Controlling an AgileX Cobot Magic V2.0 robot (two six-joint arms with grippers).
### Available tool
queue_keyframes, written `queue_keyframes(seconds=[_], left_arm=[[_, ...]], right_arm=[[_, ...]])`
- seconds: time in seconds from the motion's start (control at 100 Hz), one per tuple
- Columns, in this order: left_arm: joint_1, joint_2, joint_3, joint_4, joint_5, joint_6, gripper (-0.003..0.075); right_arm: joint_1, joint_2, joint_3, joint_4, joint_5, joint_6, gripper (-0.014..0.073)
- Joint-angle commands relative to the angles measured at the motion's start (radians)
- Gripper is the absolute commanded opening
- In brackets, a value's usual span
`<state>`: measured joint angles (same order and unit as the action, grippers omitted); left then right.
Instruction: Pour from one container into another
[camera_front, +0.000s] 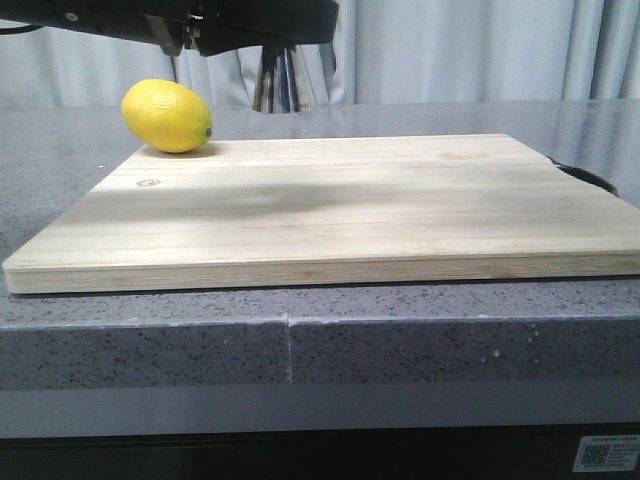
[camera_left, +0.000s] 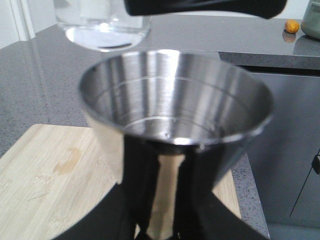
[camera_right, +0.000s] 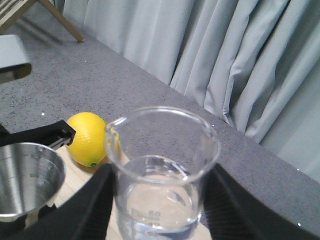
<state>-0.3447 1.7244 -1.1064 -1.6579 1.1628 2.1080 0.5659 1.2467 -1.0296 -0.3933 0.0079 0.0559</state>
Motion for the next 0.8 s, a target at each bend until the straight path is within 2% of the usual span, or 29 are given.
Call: queue_keyframes(seconds=[0.0, 0.79], left_arm=[[-0.011, -0.052, -0.029, -0.079, 0.104, -0.006, -0.0019], [-0.011, -0.052, -0.029, -0.079, 0.101, -0.006, -0.0019]], right_arm=[[0.012, -0.034, -0.049, -0.03, -0.046, -0.002, 0.0206], [0.028, -0.034, -0.081, -0.091, 0.017, -0.002, 0.0206]])
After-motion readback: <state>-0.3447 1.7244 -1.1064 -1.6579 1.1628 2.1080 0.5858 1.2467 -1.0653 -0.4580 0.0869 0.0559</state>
